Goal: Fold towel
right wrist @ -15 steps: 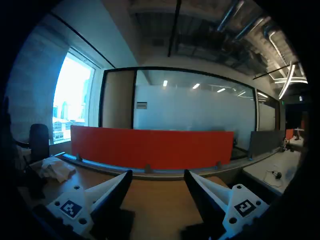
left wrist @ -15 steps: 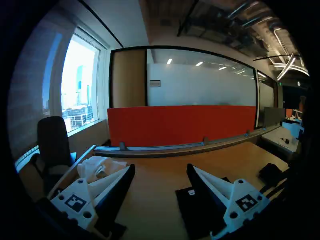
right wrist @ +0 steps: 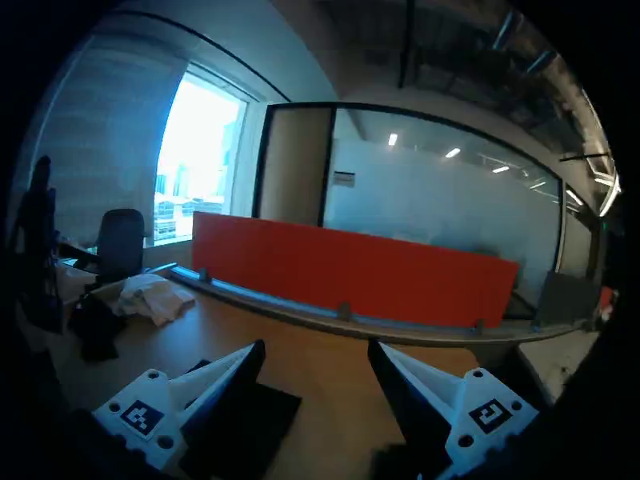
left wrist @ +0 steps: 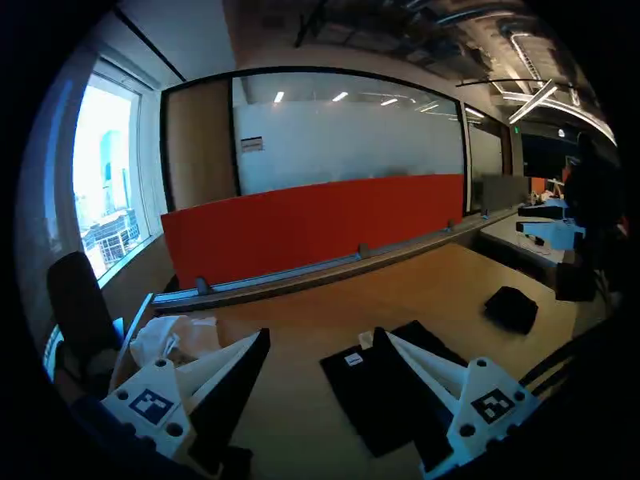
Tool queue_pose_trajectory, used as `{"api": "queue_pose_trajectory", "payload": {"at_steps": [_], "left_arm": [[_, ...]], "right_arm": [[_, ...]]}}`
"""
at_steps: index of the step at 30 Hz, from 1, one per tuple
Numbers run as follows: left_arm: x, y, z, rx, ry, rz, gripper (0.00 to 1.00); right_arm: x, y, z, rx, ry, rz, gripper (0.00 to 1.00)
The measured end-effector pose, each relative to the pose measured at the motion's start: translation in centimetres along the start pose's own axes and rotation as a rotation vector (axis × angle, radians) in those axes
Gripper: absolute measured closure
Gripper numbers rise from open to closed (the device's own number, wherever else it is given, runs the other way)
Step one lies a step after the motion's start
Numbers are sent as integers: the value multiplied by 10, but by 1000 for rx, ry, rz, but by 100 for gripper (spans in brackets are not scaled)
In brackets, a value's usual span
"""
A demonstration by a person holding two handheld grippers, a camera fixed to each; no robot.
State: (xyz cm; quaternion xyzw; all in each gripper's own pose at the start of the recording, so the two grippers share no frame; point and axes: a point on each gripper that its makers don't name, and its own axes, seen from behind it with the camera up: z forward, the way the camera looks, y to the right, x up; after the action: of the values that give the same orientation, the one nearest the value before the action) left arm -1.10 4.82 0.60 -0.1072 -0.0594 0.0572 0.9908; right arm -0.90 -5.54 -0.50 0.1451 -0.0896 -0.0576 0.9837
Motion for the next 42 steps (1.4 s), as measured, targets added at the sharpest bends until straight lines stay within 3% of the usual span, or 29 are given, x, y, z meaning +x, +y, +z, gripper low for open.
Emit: {"api": "queue_pose_trajectory", "payload": {"at_steps": [12,18,33,42], "left_arm": [[-21,12,11,-55,-66,27,4],[-45,21,16,-81,-106,46,4],[-104,44,31,-135,-201,70,4],[-157,60,42,-168,-283,69,4]], "right_arm": [[-16,-24,5,118,-91,-55,0],[-42,-33,7,147,-144,-77,0],[-111,-42,11,183,-262,-63,0],[-160,-53,10,203,-326,-50,0]]}}
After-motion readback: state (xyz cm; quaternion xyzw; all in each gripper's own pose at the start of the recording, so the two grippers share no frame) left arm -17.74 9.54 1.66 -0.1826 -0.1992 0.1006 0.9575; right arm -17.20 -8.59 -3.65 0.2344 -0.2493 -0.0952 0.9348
